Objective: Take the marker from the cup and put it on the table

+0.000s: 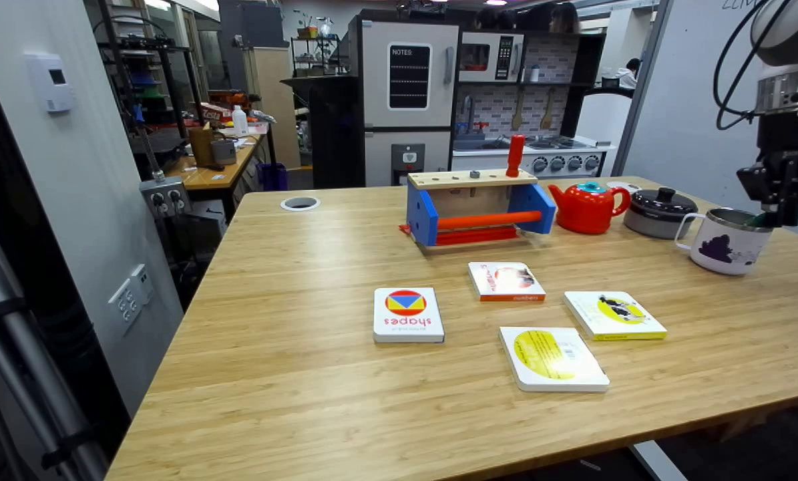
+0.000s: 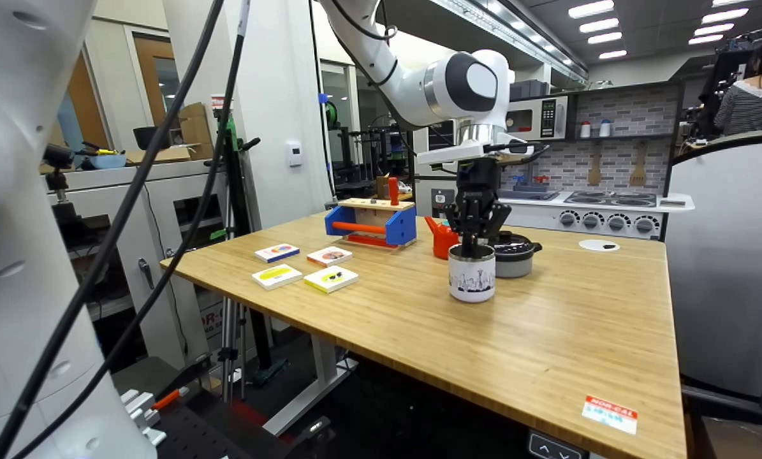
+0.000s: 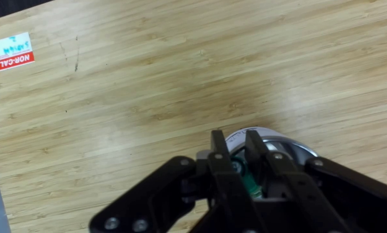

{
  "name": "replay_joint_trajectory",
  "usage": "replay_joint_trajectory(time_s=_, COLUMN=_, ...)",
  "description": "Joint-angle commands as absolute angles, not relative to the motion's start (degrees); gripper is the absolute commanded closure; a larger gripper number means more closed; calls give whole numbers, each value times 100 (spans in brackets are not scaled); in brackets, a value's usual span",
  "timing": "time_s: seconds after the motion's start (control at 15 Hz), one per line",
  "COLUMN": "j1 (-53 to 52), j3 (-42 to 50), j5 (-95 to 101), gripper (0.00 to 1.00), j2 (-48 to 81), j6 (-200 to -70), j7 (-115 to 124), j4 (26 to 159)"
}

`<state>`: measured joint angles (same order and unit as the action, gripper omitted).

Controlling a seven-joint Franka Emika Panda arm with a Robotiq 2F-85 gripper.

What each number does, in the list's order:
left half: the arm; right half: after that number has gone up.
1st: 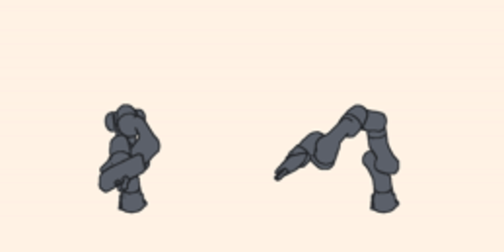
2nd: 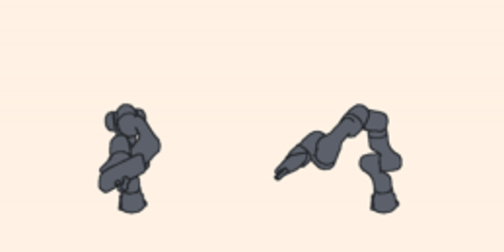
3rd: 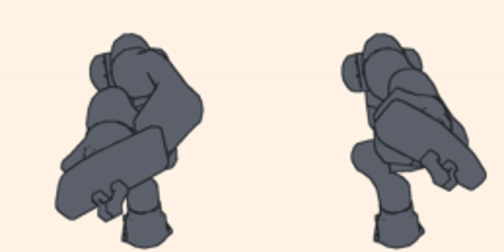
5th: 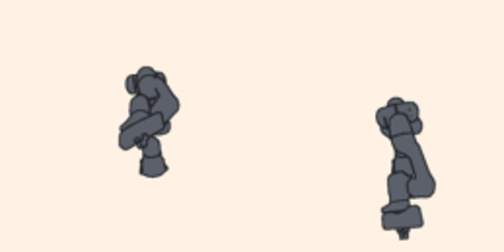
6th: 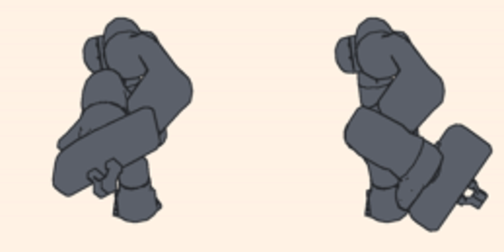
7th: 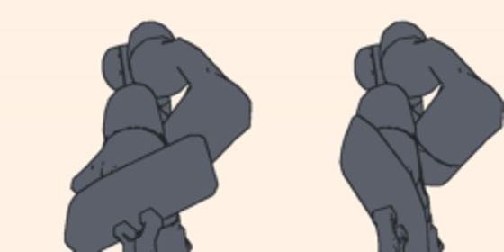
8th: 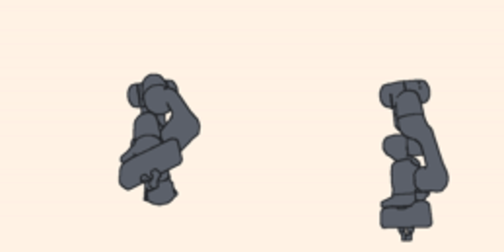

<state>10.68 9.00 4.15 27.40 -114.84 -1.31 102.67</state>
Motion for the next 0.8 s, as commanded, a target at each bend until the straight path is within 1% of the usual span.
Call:
replay_joint_trajectory(time_s=0.0, j1=1089, j3=873, j5=440, gripper=95, j2=2658, j6=-11517, j7=-248, j4=10305)
replay_joint_trajectory(time_s=0.33, j1=1071, j3=853, j5=479, gripper=95, j2=2466, j6=-11638, j7=-389, j4=10447)
replay_joint_trajectory(time_s=0.73, j1=1007, j3=784, j5=585, gripper=95, j2=1948, j6=-11744, j7=-780, j4=10852)
